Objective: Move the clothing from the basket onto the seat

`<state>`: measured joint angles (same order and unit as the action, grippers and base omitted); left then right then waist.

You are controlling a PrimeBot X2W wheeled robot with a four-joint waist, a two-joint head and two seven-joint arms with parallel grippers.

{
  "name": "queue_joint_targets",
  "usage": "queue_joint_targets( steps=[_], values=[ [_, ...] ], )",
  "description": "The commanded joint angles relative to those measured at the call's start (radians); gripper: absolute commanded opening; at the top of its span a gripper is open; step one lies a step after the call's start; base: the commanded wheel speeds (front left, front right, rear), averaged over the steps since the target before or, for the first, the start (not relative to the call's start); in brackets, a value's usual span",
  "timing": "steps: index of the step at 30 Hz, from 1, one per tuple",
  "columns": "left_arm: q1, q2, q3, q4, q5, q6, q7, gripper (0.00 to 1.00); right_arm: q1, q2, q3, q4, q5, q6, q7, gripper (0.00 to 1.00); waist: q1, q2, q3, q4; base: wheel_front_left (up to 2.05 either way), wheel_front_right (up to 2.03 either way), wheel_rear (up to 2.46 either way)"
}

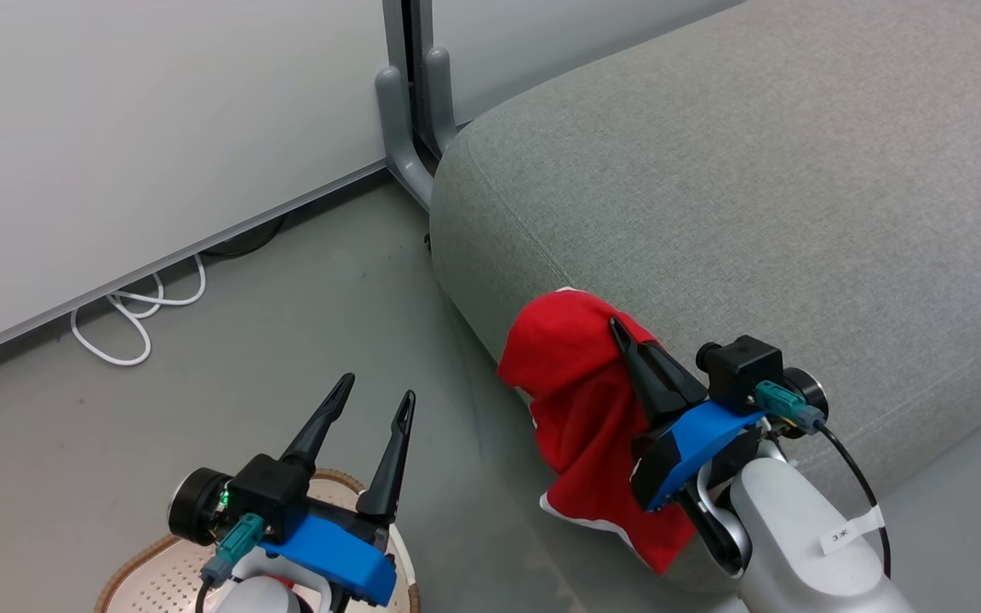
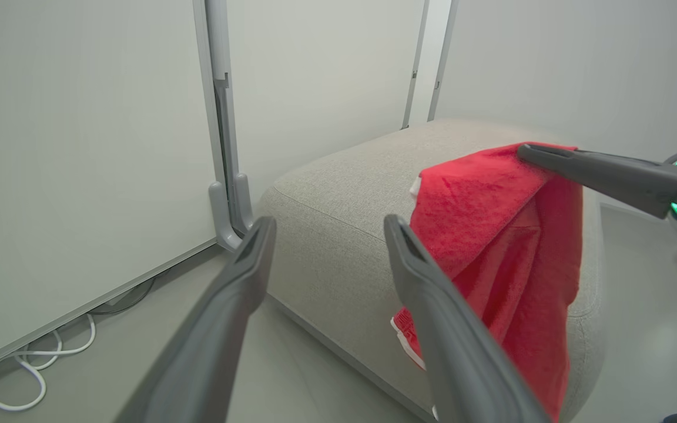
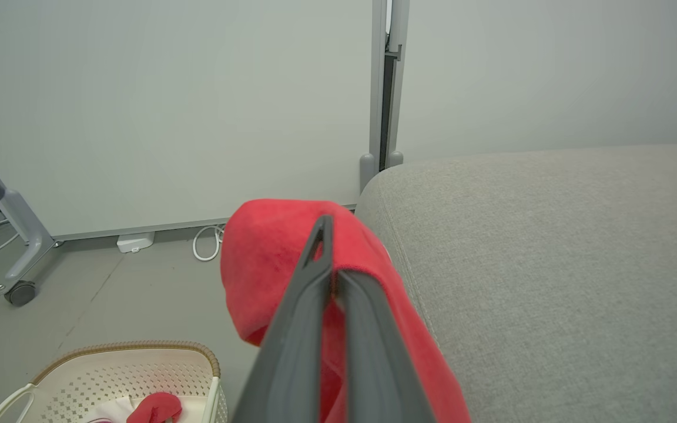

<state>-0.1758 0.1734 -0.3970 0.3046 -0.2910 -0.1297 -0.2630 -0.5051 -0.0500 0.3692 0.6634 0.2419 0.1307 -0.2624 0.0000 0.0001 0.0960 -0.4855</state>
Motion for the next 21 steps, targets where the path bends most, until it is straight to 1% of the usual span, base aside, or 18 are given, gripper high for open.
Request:
queue_joint_targets(
  steps=[1, 9, 14, 18, 21],
  values=[
    [-0.011, 0.004, 0.001, -0.005, 0.0, -0.001, -0.003, 1.0, 0.007, -0.001, -0.002, -0.006, 0.009, 0.0, -0.004, 0.0, 0.0, -0.0001, 0.003, -0.001, 0.0, 0.0, 0.0],
    [-0.016, 0.008, 0.004, -0.008, 0.0, -0.001, -0.003, 1.0, 0.003, -0.001, -0.015, -0.013, 0.008, 0.0, -0.004, 0.0, 0.0, -0.0001, 0.018, 0.006, 0.0, 0.0, 0.0],
    [-0.024, 0.015, 0.002, -0.016, 0.007, -0.001, -0.003, 1.0, -0.046, -0.001, -0.038, -0.017, -0.001, 0.0, -0.004, 0.0, 0.0, -0.0001, 0.037, 0.016, 0.0, 0.0, 0.0],
    [-0.039, 0.029, -0.002, -0.027, 0.011, -0.001, -0.003, 1.0, -0.122, -0.008, -0.09, -0.019, -0.02, 0.0, -0.004, 0.0, 0.0, -0.0001, 0.069, 0.025, 0.0, 0.0, 0.0],
    [-0.06, 0.044, -0.017, -0.036, 0.012, -0.001, -0.003, 1.0, -0.202, -0.046, -0.145, -0.02, -0.027, 0.0, 0.0, 0.0, 0.0, -0.0001, 0.111, 0.042, 0.0, 0.0, 0.0]
  ],
)
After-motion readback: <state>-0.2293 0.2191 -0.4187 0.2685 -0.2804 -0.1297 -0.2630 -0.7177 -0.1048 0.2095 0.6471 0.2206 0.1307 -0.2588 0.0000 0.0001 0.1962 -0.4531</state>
